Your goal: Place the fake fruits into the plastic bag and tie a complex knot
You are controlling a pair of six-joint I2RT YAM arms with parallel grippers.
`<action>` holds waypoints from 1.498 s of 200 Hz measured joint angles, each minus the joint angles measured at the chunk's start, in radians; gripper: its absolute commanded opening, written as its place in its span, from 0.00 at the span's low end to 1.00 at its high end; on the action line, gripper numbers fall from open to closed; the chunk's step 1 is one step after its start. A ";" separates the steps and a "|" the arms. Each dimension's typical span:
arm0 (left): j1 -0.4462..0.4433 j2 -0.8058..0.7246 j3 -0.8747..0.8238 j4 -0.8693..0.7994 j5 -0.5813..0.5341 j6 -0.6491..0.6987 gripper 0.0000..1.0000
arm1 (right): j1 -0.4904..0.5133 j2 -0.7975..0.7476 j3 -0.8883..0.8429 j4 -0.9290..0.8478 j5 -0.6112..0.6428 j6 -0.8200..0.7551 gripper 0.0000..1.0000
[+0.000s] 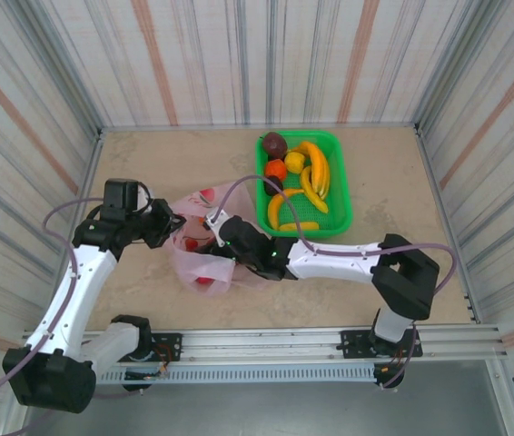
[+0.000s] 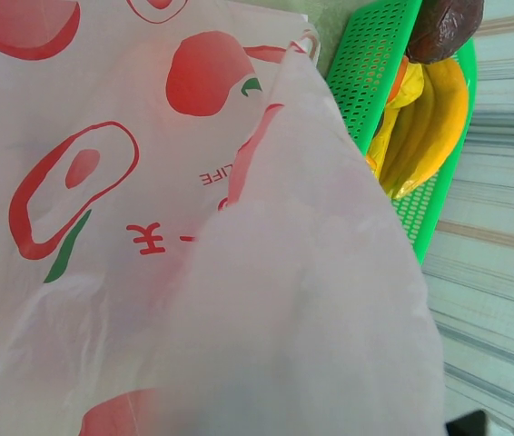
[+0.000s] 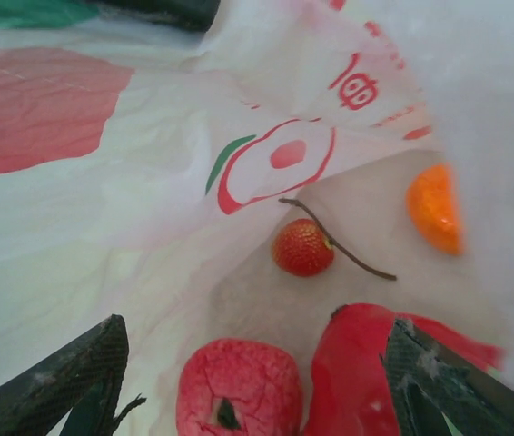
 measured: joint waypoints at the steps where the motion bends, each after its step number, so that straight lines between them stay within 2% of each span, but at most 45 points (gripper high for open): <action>1: 0.000 0.000 0.000 0.000 0.001 0.000 0.00 | 0.000 -0.002 -0.001 -0.001 0.002 0.000 0.75; 97: 0.000 0.000 -0.001 0.015 0.014 0.000 0.00 | -0.017 -0.192 -0.051 -0.190 0.145 -0.007 0.75; 137: 0.000 0.003 -0.001 0.015 0.014 0.000 0.00 | -0.069 -0.258 -0.013 -0.319 0.190 -0.007 0.75; 177: 0.000 0.007 -0.001 0.015 0.014 0.000 0.00 | -0.211 -0.277 0.067 -0.396 0.183 -0.014 0.77; 222: 0.000 0.007 -0.001 0.015 0.014 0.001 0.00 | -0.426 -0.254 0.145 -0.426 0.107 -0.079 0.94; 232: 0.000 0.007 -0.001 0.015 0.014 0.001 0.00 | -0.468 -0.227 0.174 -0.425 0.086 -0.092 1.00; 299: 0.000 0.007 -0.001 0.014 0.014 0.011 0.00 | -0.645 0.076 0.365 -0.422 -0.078 -0.301 0.99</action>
